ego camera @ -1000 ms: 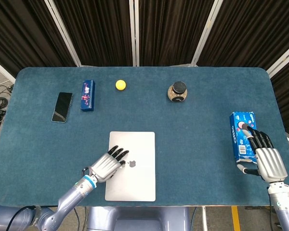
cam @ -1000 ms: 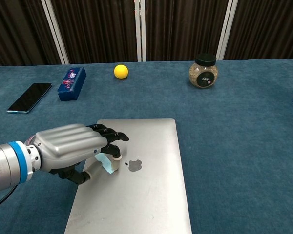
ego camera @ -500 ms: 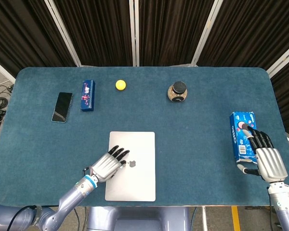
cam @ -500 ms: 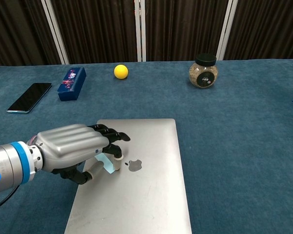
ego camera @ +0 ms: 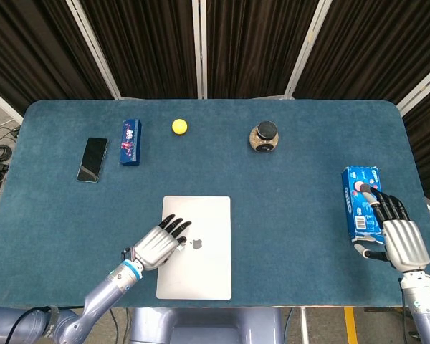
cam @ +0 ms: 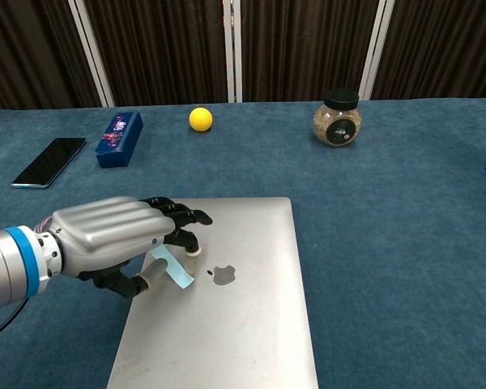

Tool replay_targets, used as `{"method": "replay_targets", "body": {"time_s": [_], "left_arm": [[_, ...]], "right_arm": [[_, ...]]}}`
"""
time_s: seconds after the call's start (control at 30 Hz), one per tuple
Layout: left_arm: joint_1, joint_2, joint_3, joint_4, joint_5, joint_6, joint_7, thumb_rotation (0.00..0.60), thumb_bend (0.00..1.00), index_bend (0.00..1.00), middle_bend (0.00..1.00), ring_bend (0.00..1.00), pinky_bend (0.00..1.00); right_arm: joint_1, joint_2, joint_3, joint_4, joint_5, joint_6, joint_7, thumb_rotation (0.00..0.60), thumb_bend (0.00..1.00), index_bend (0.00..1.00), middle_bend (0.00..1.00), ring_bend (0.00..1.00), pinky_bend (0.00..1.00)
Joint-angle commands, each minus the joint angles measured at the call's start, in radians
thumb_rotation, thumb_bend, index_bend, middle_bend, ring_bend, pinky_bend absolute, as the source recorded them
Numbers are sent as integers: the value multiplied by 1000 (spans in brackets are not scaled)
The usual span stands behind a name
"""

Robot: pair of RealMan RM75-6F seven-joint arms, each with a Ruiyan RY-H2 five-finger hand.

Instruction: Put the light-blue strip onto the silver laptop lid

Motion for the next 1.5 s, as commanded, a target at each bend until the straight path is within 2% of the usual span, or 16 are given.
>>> {"method": "replay_targets", "body": {"time_s": [0.03,0.5,0.97,1.5], "left_arm": [[2,5,8,-4,0,-5,-2,600,774,323,0,0,0],[4,-24,26,36,-9,-25,4,600,775,323,0,0,0],[5,-15,4,16,1,-4,-2,600,777,322,0,0,0],[-1,-42,9,38,-21,-21,12,600,777,322,0,0,0]], "right_arm": [[0,0,0,-1,-1,0,-2,600,0,0,0,0,0],[-2,2,3,0,2,-1,2,600,0,0,0,0,0],[-4,4,3,-3,-2,-1,5,600,0,0,0,0,0],[-6,7,6,-2,-1,0,11,600,0,0,0,0,0]]}}
